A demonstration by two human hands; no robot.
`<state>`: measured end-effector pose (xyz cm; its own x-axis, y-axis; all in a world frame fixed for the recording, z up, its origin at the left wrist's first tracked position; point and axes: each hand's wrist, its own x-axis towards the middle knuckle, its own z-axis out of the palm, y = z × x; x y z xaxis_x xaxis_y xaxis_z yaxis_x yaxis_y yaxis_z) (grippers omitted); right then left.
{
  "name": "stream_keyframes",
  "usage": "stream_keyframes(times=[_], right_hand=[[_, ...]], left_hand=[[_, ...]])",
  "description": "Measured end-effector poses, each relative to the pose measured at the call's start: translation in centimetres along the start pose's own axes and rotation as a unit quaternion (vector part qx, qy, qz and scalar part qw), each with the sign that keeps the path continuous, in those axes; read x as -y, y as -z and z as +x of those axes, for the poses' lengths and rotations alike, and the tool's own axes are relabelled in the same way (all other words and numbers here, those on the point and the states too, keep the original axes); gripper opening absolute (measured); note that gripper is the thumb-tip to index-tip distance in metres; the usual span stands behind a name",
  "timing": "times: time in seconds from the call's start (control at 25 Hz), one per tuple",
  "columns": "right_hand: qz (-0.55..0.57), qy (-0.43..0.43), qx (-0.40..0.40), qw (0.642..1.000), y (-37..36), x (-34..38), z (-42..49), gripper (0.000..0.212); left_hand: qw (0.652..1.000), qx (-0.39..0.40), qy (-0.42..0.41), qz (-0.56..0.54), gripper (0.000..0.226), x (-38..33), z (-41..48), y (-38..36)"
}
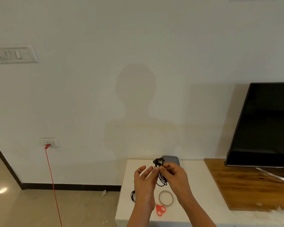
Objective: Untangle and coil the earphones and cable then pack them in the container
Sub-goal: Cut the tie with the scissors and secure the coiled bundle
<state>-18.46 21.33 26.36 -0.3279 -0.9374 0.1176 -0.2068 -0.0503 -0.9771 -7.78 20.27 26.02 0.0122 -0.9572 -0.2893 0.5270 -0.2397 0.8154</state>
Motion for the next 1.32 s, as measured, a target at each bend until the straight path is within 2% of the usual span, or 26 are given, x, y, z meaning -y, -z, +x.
stream_keyframes(times=[0.12,0.24,0.36,0.56,0.72,0.92,1.08,1.2,1.32], right_hand=[[-0.035,0.014,-0.018,0.999,0.0,-0.5,-0.2,0.01],[-0.061,0.02,-0.025,0.998,-0.1,-0.7,-0.4,0.012],[-0.076,0.029,-0.029,0.996,0.0,-0.7,-0.5,0.015],[-0.069,0.055,-0.054,0.995,0.0,-0.6,-0.5,0.014],[-0.088,0.099,-0.053,0.99,-0.2,-0.8,-0.4,0.022],[-0.202,0.243,-0.026,0.948,0.5,-0.8,0.2,0.018],[-0.273,0.372,-0.016,0.887,1.2,-1.0,0.5,0.022],[-0.285,0.358,-0.006,0.889,1.4,-0.7,0.4,0.017],[-0.251,0.292,0.003,0.923,1.5,-0.5,0.5,0.012]], left_hand=[[1.0,-0.023,0.016,0.007,0.037,-0.1,-0.3,-0.2],[0.993,-0.063,0.004,0.096,0.03,0.1,-0.4,-0.2],[0.988,-0.06,0.005,0.142,0.022,-0.4,-0.5,-0.1],[0.995,-0.032,0.045,0.079,0.028,-0.9,-0.8,-0.1],[0.996,-0.018,0.083,0.014,0.034,-1.2,-1.0,0.0],[0.992,0.01,0.113,-0.052,0.036,-1.7,-1.2,0.0],[0.994,-0.007,0.102,-0.046,0.039,-1.6,-2.0,-0.3],[0.996,-0.025,0.076,-0.029,0.047,-1.8,-2.3,-0.8],[0.997,0.032,0.063,-0.011,0.034,-2.9,-2.9,-1.0]])
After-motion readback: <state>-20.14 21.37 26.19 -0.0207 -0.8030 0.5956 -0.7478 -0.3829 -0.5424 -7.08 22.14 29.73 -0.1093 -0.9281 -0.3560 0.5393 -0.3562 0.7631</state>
